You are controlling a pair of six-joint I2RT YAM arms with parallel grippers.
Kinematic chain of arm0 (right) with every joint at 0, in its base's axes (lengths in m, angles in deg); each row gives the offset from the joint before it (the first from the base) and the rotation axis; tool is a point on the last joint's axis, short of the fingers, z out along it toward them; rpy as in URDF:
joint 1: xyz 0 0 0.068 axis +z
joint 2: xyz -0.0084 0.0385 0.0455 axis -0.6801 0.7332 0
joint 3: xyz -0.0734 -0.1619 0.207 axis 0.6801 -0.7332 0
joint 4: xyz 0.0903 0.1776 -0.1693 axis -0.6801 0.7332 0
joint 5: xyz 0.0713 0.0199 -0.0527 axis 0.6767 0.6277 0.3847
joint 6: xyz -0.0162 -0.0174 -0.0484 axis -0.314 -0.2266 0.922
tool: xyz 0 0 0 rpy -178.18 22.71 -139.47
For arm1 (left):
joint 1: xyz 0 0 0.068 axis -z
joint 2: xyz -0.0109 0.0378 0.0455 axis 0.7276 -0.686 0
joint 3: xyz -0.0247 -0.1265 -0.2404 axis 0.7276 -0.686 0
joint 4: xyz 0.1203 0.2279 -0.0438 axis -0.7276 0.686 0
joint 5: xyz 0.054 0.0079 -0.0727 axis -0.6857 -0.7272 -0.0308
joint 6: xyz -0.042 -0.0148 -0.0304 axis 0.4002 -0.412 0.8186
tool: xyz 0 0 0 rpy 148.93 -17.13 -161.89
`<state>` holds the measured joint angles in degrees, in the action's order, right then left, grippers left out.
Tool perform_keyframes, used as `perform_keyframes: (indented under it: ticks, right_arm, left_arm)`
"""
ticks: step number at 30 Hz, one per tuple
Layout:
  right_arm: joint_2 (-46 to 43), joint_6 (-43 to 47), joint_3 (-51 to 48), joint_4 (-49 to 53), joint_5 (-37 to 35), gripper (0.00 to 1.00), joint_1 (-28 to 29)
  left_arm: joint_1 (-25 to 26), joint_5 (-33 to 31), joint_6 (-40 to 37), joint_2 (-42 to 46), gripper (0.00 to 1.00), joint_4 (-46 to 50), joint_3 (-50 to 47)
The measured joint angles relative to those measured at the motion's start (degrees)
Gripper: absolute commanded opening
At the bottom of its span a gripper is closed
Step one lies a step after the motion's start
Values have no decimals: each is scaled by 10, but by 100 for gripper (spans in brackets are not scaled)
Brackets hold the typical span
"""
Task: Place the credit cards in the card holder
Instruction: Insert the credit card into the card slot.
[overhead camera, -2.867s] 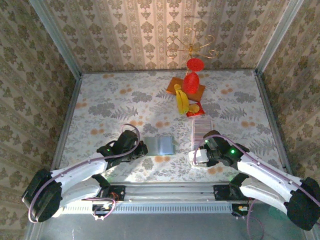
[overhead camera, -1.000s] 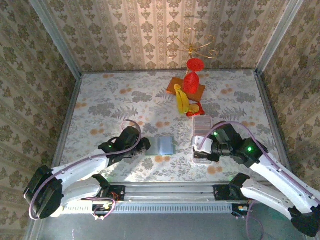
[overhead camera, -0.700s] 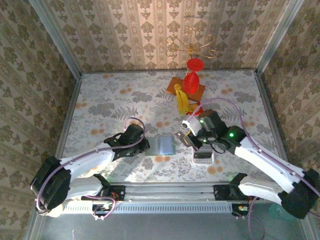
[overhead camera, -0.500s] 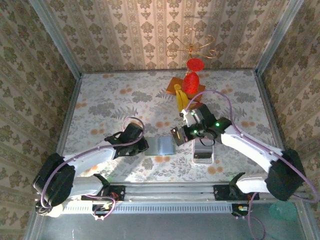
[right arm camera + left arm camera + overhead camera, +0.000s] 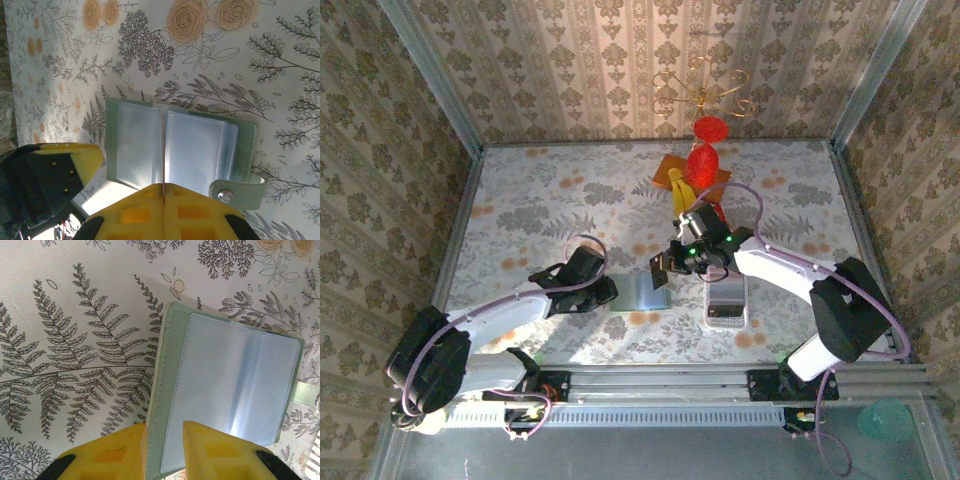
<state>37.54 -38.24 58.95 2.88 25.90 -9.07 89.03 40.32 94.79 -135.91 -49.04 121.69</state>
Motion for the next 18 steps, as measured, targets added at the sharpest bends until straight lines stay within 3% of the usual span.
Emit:
perform_keyframes:
  ticks: [18]
  right_arm:
    - [25, -22, -83, -119, 13, 0, 28]
  left_arm:
    - [59, -24, 45, -30, 25, -18, -28]
